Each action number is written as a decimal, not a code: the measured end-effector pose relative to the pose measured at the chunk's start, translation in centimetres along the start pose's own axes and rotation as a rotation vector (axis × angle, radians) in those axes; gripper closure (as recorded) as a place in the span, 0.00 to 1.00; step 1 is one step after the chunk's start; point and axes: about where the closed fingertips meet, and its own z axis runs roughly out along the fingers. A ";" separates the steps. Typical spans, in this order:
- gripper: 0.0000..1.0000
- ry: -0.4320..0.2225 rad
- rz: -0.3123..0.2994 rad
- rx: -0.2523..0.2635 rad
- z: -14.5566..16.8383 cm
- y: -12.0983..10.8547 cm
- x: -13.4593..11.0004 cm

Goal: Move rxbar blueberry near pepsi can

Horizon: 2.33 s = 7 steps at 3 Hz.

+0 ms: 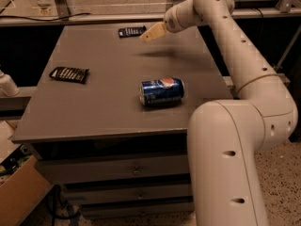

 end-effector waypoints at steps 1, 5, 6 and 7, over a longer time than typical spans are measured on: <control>0.00 0.003 0.018 0.048 2.2 -0.3 -1.2; 0.00 0.110 0.162 0.073 7.0 2.2 -1.2; 0.00 0.081 0.219 0.043 8.2 2.9 -1.2; 0.00 0.058 0.231 0.019 9.4 3.4 -1.4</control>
Offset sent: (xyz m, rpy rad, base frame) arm 0.0353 0.0689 -0.0092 -0.1363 0.0851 -0.1212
